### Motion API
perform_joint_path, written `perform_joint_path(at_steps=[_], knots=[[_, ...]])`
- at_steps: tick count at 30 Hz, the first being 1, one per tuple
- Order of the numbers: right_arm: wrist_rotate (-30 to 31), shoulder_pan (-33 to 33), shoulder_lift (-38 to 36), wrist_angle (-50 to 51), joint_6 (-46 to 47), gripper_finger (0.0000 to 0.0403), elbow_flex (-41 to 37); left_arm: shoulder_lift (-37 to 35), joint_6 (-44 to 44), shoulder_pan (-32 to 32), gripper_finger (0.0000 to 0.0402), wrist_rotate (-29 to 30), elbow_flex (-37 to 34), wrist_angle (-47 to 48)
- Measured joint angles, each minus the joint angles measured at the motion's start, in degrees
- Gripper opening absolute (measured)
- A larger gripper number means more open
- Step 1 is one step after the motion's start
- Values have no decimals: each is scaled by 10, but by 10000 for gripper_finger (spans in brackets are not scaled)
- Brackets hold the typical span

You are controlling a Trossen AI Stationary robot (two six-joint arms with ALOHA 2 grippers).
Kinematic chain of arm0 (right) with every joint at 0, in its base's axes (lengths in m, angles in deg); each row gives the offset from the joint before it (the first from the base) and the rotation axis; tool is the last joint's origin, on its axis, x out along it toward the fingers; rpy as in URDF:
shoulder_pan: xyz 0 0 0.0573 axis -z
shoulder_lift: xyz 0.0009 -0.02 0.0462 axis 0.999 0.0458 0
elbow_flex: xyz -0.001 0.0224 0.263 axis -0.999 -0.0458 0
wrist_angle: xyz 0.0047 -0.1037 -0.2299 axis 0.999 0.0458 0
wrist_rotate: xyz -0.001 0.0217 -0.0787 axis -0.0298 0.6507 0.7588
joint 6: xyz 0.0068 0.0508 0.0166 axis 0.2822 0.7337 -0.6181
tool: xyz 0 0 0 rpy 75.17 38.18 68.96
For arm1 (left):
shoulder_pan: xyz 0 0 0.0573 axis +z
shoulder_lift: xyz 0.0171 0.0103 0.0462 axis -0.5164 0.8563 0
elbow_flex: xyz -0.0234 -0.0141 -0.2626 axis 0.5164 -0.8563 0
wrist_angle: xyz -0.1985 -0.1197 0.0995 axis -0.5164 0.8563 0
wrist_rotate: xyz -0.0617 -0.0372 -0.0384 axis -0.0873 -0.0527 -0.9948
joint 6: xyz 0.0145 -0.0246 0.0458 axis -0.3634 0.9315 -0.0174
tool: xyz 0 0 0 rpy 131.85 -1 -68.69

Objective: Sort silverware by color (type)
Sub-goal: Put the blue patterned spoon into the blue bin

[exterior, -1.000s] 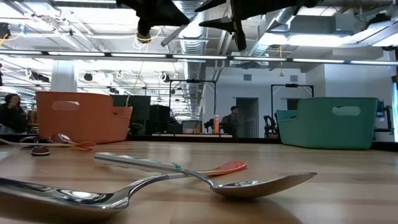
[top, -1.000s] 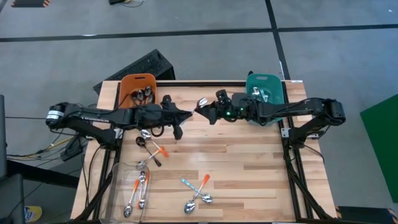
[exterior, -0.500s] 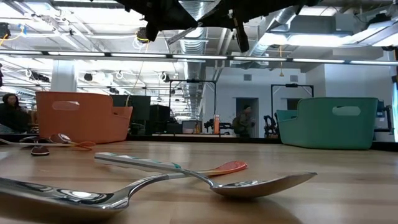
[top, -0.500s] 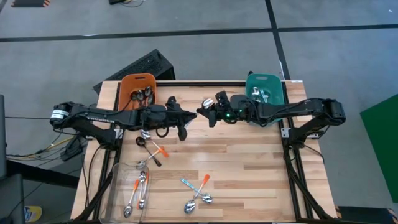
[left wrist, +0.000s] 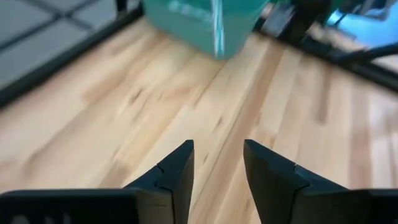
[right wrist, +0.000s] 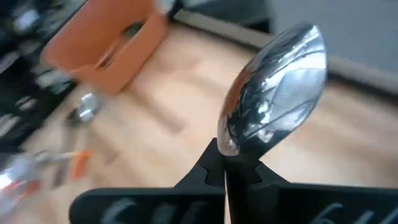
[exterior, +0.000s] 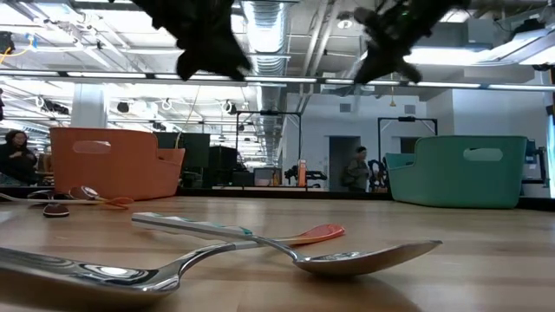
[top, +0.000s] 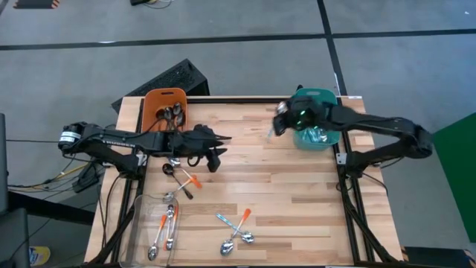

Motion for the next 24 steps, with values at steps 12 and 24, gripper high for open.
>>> perform_joint_path(at_steps=[12, 24], knots=[[44, 212, -68, 226, -183, 7, -14, 0, 77, 0, 128, 33, 0, 116], [-1, 325, 41, 300, -249, 73, -38, 0, 236, -1, 128, -14, 0, 195]])
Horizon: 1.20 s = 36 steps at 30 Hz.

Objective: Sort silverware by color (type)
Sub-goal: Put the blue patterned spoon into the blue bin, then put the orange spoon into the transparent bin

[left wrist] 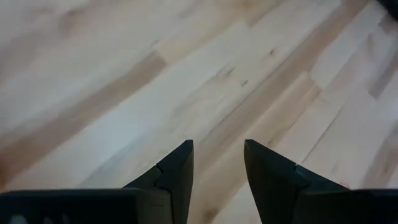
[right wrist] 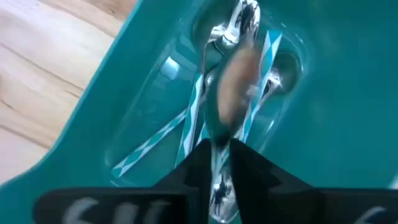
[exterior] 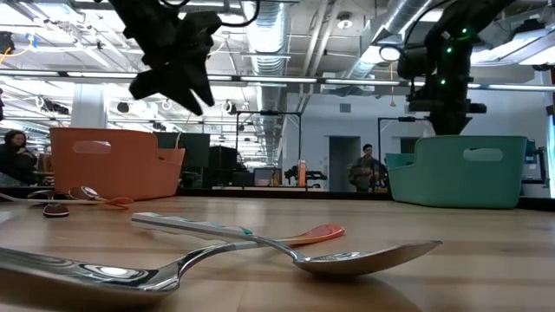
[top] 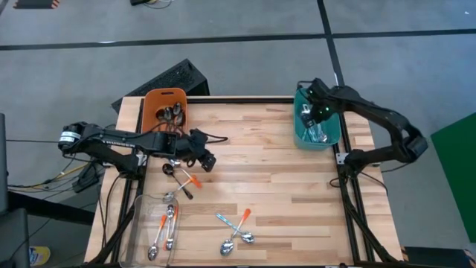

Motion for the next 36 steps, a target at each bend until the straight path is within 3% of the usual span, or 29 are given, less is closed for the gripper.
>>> perform_joint_path(at_steps=[4, 12, 17, 23, 28, 36], knots=[[-2, 3, 7, -22, -8, 127, 0, 0, 4, -5, 128, -7, 0, 47], [-4, -30, -28, -64, 18, 220, 1, 0, -151, 11, 128, -87, -31, 121], [-8, -91, -67, -93, 86, 226, 1, 0, -290, 13, 126, -86, -91, 120], [-7, -174, -107, -94, 128, 219, 1, -1, -394, 20, 116, -78, -135, 116], [-7, -218, -122, -103, 167, 219, 1, 5, -441, 21, 106, -80, -142, 93], [-5, -256, -116, -107, 190, 219, 1, 6, -439, 21, 103, -114, -142, 91]])
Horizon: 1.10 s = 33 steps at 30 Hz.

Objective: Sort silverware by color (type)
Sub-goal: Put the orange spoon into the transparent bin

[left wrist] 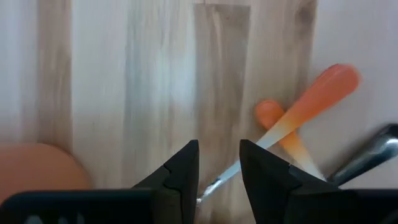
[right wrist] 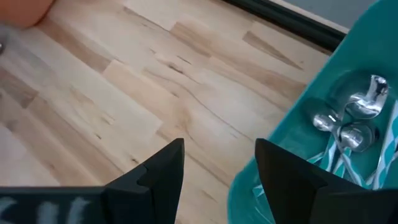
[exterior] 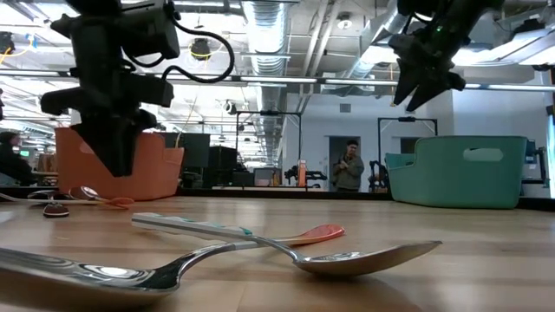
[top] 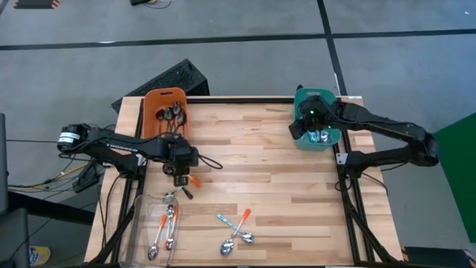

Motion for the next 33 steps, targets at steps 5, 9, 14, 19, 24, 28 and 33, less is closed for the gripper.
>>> perform_joint_path(at_steps=[5, 9, 14, 19, 24, 28, 33], knots=[[2, -17, -1, -3, 8, 219, 0, 3, 28, -16, 103, -38, 26, -8], [2, -29, -1, -21, 18, 219, 0, 1, -11, -34, 103, -36, 42, -61], [2, -44, -1, -39, 19, 219, 0, 10, -10, -29, 103, -29, 31, -97], [2, -68, 0, -38, 28, 219, 0, 51, -38, -28, 103, -41, 25, -78], [2, -100, -1, -32, 37, 219, 0, 110, -77, -29, 115, -79, 34, -37], [3, -120, -1, -23, 49, 219, 0, 146, -102, -31, 131, -99, 54, -4], [5, -134, -1, -21, 58, 219, 0, 171, -121, -31, 139, -103, 69, 20]])
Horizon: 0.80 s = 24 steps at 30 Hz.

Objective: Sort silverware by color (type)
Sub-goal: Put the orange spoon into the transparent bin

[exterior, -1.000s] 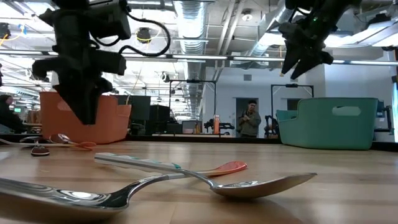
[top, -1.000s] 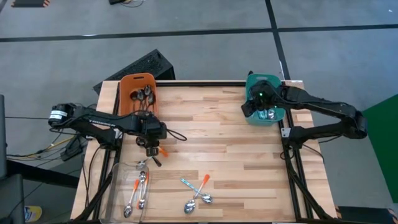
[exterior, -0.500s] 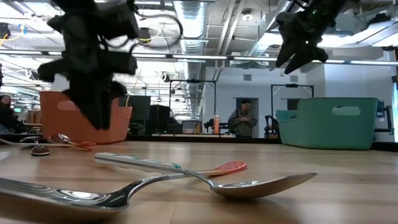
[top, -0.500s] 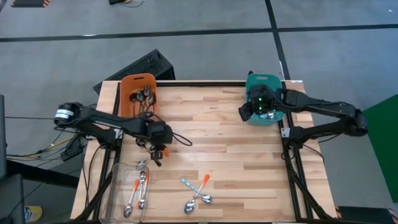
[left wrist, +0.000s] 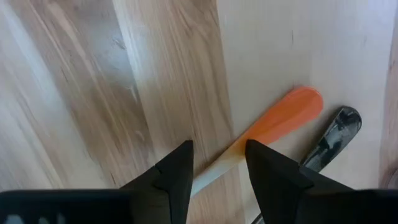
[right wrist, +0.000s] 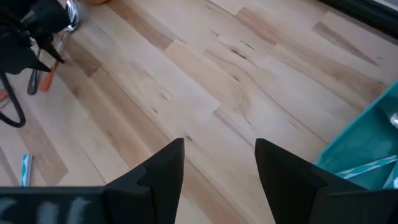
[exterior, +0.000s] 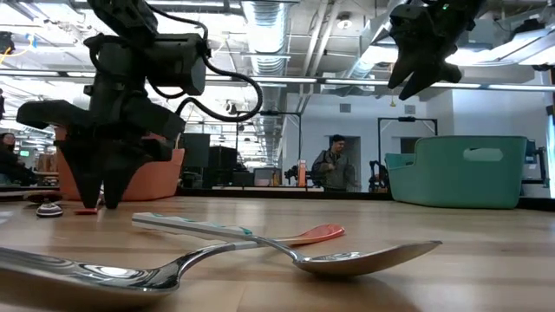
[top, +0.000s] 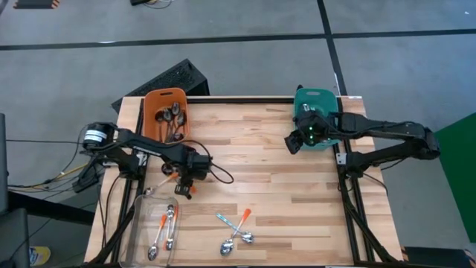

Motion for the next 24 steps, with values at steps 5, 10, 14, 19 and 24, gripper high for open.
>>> perform_joint_path(at_steps=[5, 10, 14, 19, 24], knots=[[11, -5, 0, 0, 1, 219, 0, 6, 7, -3, 129, 4, 8, -9], [12, -4, 0, -1, 4, 219, 0, 10, 46, 1, 110, 68, 28, -104], [13, -4, 0, -9, 4, 219, 0, 9, 63, 6, 97, 87, 76, -147], [12, -4, 0, -20, 5, 219, 0, 8, 51, 17, 92, 89, 132, -97], [12, -8, 0, -22, 6, 219, 0, 8, 14, 34, 92, 83, 122, -37]])
